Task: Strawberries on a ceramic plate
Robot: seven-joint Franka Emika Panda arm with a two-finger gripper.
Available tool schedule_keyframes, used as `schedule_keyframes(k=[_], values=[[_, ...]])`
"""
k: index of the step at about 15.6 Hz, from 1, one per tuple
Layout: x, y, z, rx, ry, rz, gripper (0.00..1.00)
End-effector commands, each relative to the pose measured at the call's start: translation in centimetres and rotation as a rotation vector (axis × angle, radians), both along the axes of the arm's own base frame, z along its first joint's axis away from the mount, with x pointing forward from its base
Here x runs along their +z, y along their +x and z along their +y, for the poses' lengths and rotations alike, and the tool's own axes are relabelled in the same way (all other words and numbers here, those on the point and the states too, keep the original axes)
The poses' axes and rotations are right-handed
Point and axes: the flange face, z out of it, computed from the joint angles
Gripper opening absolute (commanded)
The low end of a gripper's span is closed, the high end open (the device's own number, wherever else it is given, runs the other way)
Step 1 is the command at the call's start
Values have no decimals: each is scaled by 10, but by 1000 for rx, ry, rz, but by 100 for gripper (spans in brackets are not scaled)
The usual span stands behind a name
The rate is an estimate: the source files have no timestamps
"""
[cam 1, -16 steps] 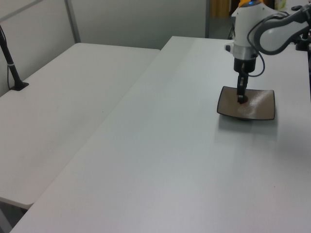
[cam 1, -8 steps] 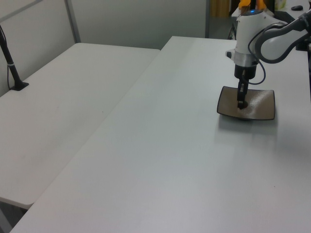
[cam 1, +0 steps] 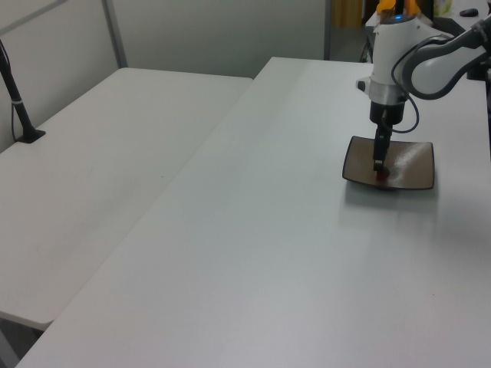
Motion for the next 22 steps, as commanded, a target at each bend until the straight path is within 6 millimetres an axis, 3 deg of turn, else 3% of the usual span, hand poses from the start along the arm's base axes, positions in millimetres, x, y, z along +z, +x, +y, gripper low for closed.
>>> schedule_keyframes(k=[1, 4, 8, 10, 13, 17, 19, 20, 22], values=[[56, 22, 5, -94, 9, -30, 100], [157, 43, 6, -136, 9, -15, 100], [279, 42, 2, -142, 32, -93, 100], [308, 38, 5, -138, 54, -114, 100], [321, 38, -2, -156, 127, -133, 100], [313, 40, -2, -152, 158, -118, 100], [305, 41, 10, -128, 143, -102, 100], [309, 34, 32, -84, 141, -99, 100], [304, 35, 37, -70, 113, -98, 100]])
